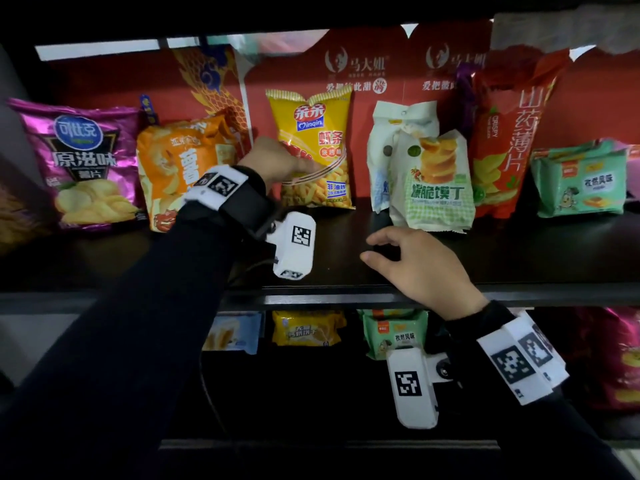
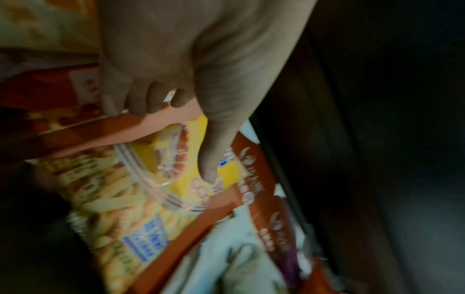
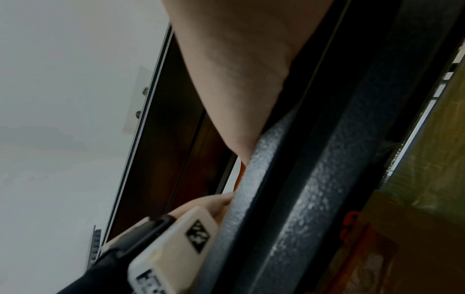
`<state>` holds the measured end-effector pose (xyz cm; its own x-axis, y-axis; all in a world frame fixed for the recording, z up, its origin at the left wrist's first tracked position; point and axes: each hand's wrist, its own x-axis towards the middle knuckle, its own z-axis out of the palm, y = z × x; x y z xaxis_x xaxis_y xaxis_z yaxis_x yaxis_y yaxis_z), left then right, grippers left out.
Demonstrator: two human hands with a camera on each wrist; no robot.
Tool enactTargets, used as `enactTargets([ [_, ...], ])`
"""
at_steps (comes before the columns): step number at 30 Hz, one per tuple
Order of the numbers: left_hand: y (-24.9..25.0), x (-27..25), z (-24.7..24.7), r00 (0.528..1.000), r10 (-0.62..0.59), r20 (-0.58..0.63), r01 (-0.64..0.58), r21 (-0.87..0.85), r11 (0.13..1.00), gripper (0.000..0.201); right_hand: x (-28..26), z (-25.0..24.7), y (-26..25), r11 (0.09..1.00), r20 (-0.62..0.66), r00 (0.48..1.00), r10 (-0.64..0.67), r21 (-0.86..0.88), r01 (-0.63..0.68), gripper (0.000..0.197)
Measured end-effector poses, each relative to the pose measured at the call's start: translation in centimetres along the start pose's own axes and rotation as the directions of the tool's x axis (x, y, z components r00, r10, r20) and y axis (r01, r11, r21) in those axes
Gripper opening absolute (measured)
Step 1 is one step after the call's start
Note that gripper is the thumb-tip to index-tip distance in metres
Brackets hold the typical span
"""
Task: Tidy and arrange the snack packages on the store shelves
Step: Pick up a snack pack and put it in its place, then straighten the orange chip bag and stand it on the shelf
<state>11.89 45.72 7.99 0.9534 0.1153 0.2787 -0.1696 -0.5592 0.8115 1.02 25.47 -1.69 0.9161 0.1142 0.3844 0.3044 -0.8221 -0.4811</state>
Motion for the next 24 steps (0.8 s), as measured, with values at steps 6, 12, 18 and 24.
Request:
enactTargets([
  [6, -2.7, -6.6, -6.4, 0.931, 0.155, -0.33, -0.268, -0.33, 0.905, 0.012, -0.2, 0.3, -1.2, 0.999, -0.007, 0.999, 0.034, -0.03, -0.034, 0.03],
  [12, -9.7, -6.2, -12.9, 0.86, 0.009, -0.51, -0.214, -0.345, 0.914, 0.022, 0.4, 3.9, -7.1, 1.0, 0.012, 1.0, -0.006, -0.019, 0.006, 0.032],
  [18, -14.1, -4.1, -12.2, 0.983, -0.183, 0.0, 0.165, -0.429, 0.888, 0.089, 1.4, 7.5, -12.3, 0.996, 0.041, 0.999, 0.031, -0.085, -0.028, 0.034],
  [24, -15.7, -2.6, -11.5, 0.99, -0.14, -0.033, 0.127, -0.265, 0.956, 0.092, 0.9, 7.5, -12.8, 0.989, 0.023, 0.993, 0.115, -0.097, -0.112, 0.027],
])
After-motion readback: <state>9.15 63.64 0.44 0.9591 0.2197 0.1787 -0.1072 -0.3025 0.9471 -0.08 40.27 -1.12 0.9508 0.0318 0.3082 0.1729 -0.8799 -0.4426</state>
